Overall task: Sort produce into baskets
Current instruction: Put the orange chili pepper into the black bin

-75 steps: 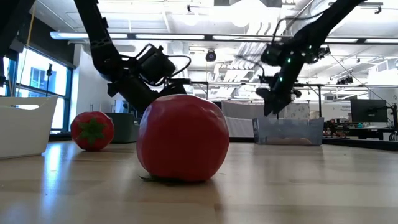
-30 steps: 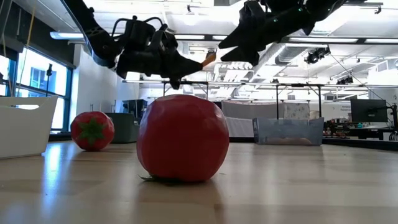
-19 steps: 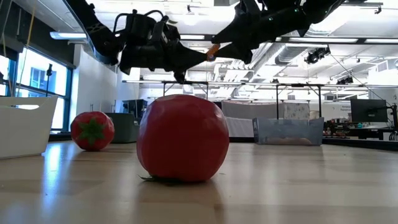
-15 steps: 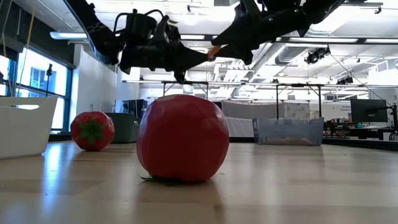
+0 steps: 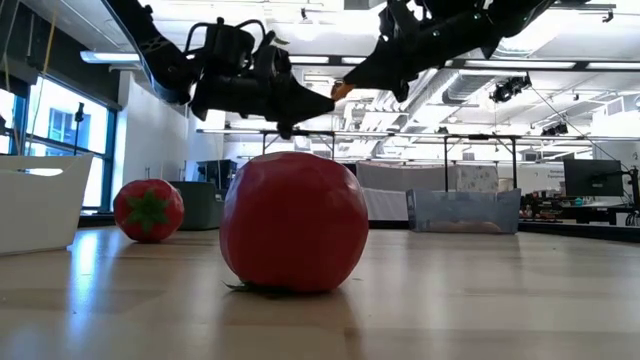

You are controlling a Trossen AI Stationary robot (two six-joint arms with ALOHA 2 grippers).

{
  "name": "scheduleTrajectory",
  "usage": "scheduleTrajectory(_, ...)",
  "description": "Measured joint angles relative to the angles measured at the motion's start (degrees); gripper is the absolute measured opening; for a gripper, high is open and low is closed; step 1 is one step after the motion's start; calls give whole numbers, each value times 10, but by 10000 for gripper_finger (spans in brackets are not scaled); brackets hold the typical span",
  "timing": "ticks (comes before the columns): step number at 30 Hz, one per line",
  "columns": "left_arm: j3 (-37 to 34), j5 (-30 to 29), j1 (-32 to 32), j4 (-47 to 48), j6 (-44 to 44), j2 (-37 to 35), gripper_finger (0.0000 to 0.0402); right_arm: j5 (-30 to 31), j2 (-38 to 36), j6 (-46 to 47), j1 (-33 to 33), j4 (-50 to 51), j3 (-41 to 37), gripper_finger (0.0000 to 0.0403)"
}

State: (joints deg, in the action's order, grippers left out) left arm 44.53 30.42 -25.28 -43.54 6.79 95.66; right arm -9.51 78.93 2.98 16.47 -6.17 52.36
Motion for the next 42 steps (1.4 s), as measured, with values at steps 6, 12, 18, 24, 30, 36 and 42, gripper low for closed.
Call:
scheduleTrajectory(6, 0, -19, 2, 6, -14, 0, 75, 4, -3, -3, 11, 8, 0, 6)
scheduleTrajectory(12, 0, -27, 2, 7, -39, 0, 91, 44, -11, -12, 19, 61, 0, 5)
scheduleTrajectory(18, 0, -27, 2, 19, -68, 0, 92, 164, -36, -1, 55, 209, 0, 4)
scheduleTrajectory(24, -1, -27, 2, 24, -71, 0, 92, 249, -44, 30, 117, 334, 0, 3)
scheduleTrajectory(30, -1, -27, 2, 27, -71, 0, 92, 260, -44, 56, 182, 379, 0, 3)
scheduleTrajectory(36, -1, -27, 2, 39, -75, 0, 92, 259, -43, 47, 237, 339, -41, 3)
scheduleTrajectory(42, -1, -27, 2, 48, -75, 0, 92, 254, -43, 55, 276, 253, -111, 3)
